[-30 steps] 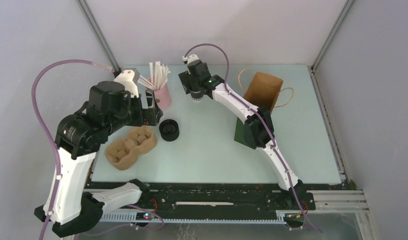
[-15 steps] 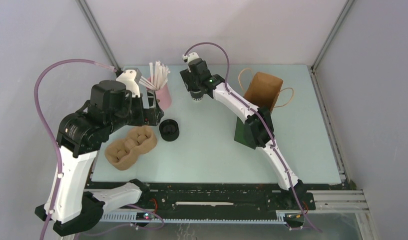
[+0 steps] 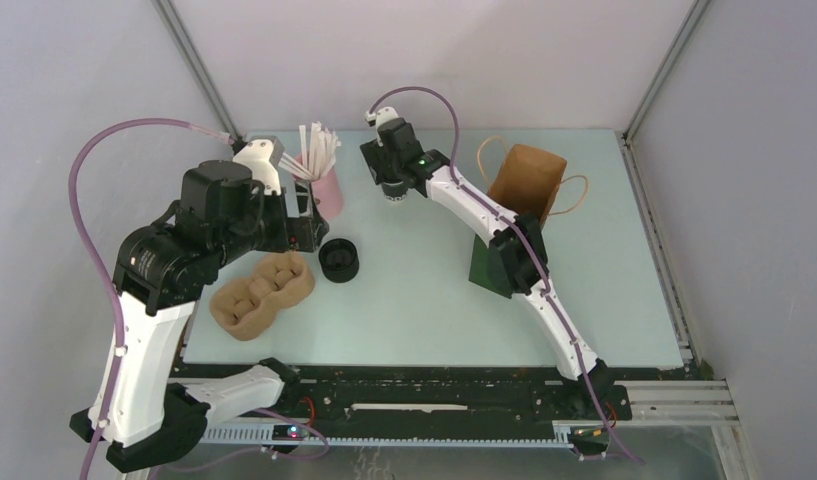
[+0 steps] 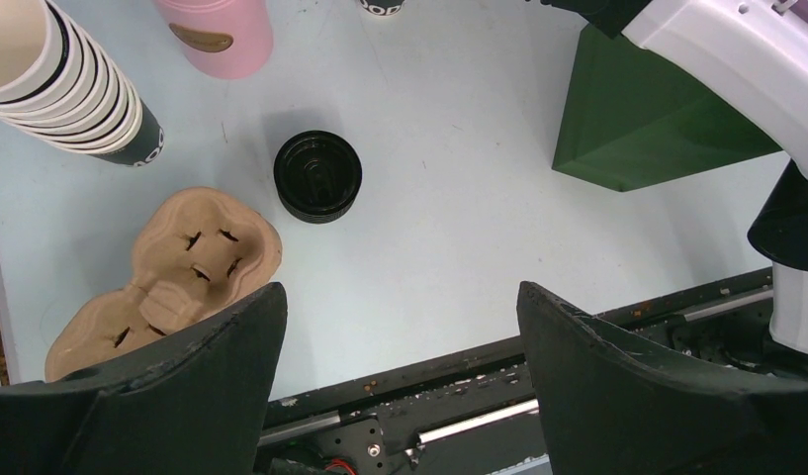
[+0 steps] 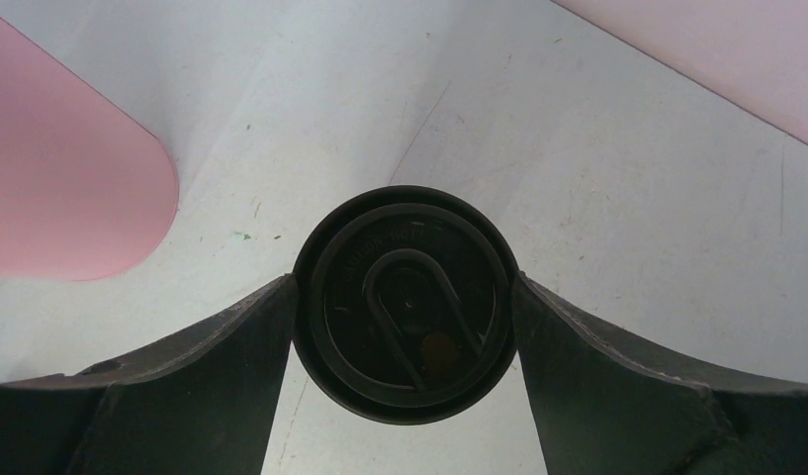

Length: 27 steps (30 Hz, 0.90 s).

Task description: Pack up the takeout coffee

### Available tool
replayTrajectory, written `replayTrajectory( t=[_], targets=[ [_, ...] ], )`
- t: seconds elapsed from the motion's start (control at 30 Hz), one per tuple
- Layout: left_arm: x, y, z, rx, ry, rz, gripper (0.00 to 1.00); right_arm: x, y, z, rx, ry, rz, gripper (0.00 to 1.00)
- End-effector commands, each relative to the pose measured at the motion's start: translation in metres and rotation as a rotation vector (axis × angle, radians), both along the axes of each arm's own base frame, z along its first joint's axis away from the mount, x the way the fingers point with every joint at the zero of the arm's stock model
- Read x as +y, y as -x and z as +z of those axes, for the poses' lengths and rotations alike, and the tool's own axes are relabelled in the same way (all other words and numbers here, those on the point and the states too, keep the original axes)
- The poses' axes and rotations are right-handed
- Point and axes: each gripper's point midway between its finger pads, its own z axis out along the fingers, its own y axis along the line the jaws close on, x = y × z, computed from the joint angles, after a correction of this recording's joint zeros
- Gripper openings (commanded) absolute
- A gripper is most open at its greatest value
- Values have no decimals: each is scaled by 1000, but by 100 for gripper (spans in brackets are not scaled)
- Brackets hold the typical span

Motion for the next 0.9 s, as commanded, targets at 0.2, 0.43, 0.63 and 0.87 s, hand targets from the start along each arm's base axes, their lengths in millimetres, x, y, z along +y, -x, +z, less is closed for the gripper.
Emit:
replayTrajectory(
  t=[0.2, 0.43, 0.63, 0.87],
  targets=[
    [-3, -2, 13, -47, 24, -21, 91, 0, -12, 15, -31, -56, -6, 76],
    [-5, -4, 12, -45, 31, -21, 91, 2, -6, 39, -56, -72, 0, 64],
    [-7, -6, 12, -50, 42, -26, 91, 6, 8, 89, -109, -118, 10, 59],
    [-11, -7, 14, -67, 68, -34, 91, 5, 50, 153, -117, -192, 26, 49]
  ],
)
